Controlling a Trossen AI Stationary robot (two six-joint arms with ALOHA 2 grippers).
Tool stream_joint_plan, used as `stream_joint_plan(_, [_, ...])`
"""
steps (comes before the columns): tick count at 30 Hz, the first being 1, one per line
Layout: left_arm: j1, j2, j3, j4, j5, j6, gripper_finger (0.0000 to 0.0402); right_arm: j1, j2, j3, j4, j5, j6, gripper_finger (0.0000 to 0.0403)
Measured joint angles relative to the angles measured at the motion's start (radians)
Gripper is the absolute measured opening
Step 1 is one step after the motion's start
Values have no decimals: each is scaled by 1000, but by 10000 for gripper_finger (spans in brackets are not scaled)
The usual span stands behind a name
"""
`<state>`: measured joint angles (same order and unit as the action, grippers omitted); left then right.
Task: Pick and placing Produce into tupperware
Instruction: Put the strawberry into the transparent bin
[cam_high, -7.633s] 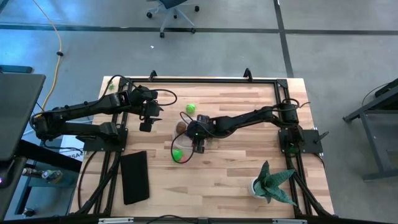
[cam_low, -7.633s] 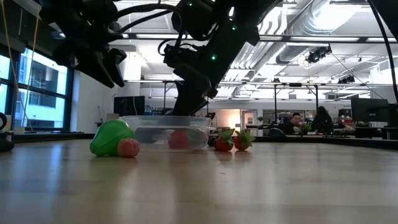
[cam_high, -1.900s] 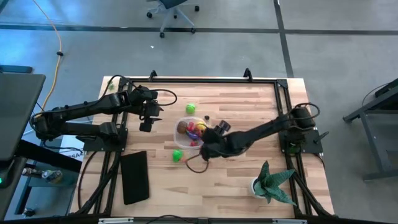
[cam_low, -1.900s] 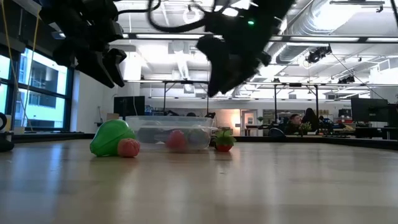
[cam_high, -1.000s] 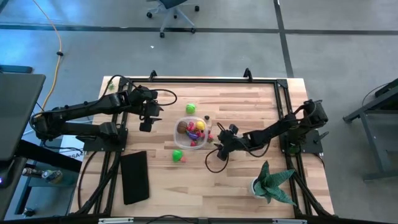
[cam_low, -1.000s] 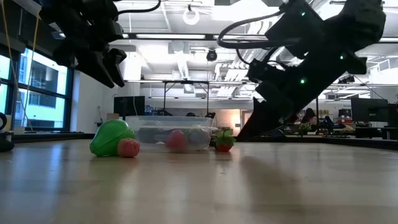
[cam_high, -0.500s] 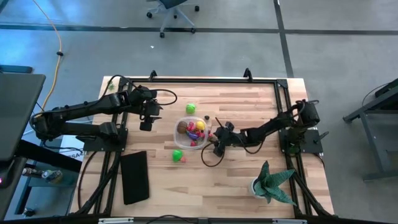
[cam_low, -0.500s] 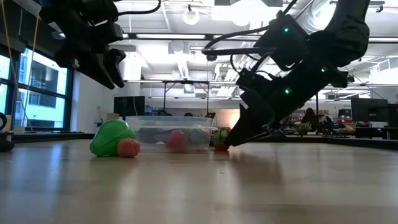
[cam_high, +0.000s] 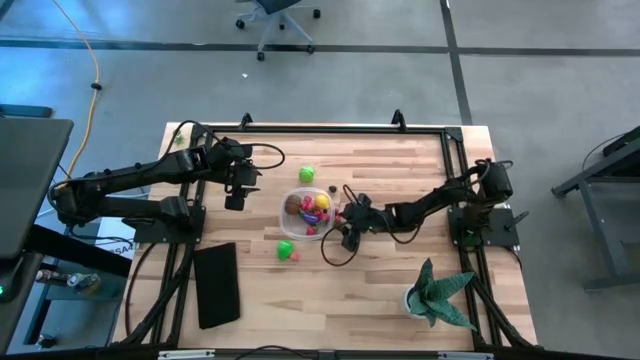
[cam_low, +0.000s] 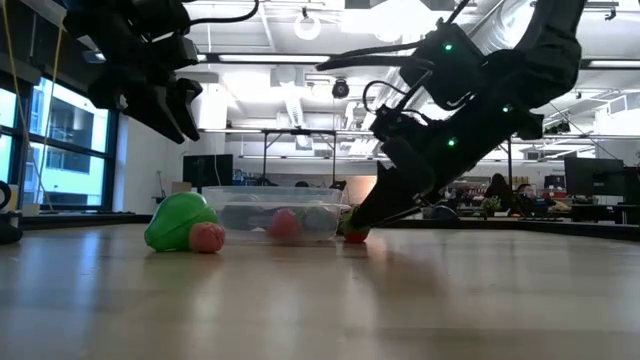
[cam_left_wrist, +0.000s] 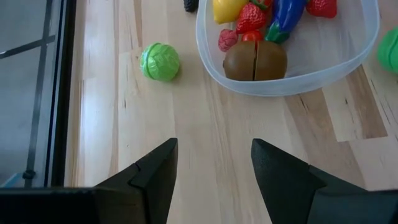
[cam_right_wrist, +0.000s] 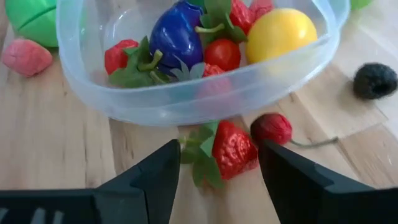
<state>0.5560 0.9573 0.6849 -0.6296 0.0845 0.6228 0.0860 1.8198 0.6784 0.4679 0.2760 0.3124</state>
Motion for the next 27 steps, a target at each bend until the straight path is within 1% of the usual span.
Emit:
stream_joint_plan(7, [0,0,0,0,0,0,193,-2,47,39,-38,-20,-19,209])
stream_joint_plan(20, [0,0,0,0,0,0,193,-1,53,45,-39,-19,-16,207])
stream_joint_plan(23, [0,0,0,0,0,0,193,-1,53,45,-40,-18,-16,194])
stream_joint_plan(27, [0,0,0,0,0,0,193,-1,53,44,-40,-17,-15,166])
